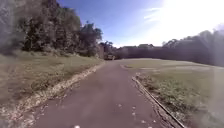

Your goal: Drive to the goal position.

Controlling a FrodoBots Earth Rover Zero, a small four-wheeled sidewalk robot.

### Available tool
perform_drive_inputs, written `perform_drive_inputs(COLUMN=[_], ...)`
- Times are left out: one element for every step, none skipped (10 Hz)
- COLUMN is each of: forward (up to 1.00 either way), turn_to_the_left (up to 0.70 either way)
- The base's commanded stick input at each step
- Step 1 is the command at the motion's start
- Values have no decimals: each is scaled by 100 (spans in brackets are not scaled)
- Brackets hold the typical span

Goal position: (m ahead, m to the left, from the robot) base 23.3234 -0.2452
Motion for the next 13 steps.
perform_drive_inputs(forward=[70, 70, 70, 70, 70, 70, 70, 70, 70, 70, 70, 70, 70], turn_to_the_left=[0, 0, 0, 0, 0, -1, -13, -22, -29, 0, 0, 0, 0])
